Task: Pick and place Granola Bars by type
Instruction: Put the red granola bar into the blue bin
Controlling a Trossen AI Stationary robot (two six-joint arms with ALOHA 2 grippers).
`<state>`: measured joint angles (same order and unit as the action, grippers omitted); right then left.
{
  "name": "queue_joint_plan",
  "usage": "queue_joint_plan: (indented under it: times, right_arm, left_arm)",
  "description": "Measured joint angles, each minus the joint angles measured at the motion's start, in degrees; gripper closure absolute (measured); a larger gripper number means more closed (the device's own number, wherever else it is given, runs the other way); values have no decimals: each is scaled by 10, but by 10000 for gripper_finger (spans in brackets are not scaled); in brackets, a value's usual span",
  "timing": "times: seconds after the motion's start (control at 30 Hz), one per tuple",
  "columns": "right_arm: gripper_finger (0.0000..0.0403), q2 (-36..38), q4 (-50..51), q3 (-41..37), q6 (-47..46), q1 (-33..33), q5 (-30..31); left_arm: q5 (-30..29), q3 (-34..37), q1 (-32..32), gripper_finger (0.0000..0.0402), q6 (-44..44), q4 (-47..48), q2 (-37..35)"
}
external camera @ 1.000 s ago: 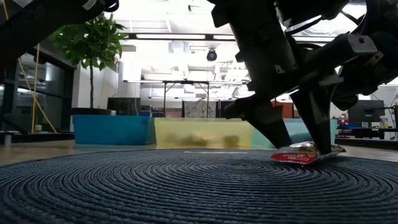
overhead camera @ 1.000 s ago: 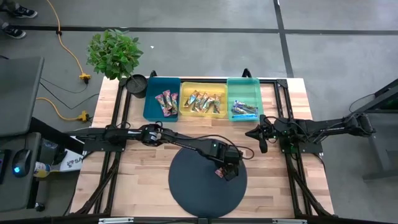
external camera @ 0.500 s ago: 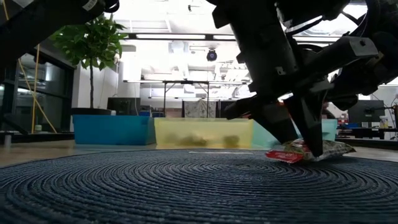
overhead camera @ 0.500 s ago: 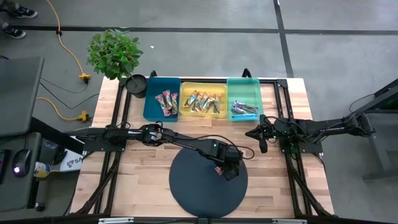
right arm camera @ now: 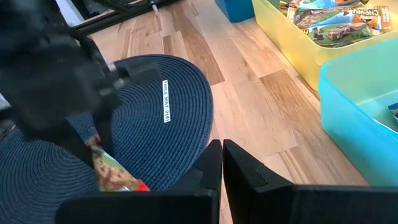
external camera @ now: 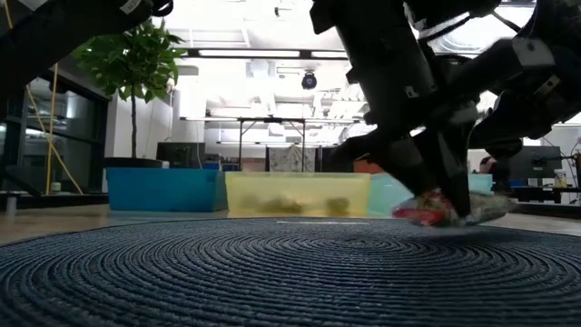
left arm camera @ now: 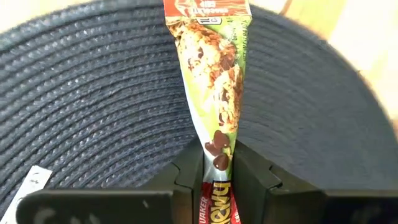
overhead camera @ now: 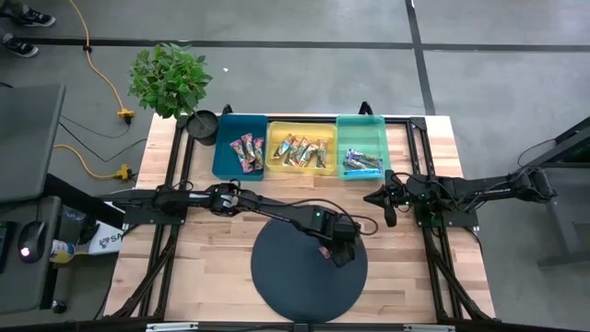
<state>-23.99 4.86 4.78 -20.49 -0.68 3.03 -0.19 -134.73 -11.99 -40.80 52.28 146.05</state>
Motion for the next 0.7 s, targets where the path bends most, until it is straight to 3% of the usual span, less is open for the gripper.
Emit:
queue_joint_plan:
  times: [0.7]
  right_arm:
    - [402,0,0,0,0,0,0]
  left_arm:
    - [-158,-3,-14,339,81,4,-162]
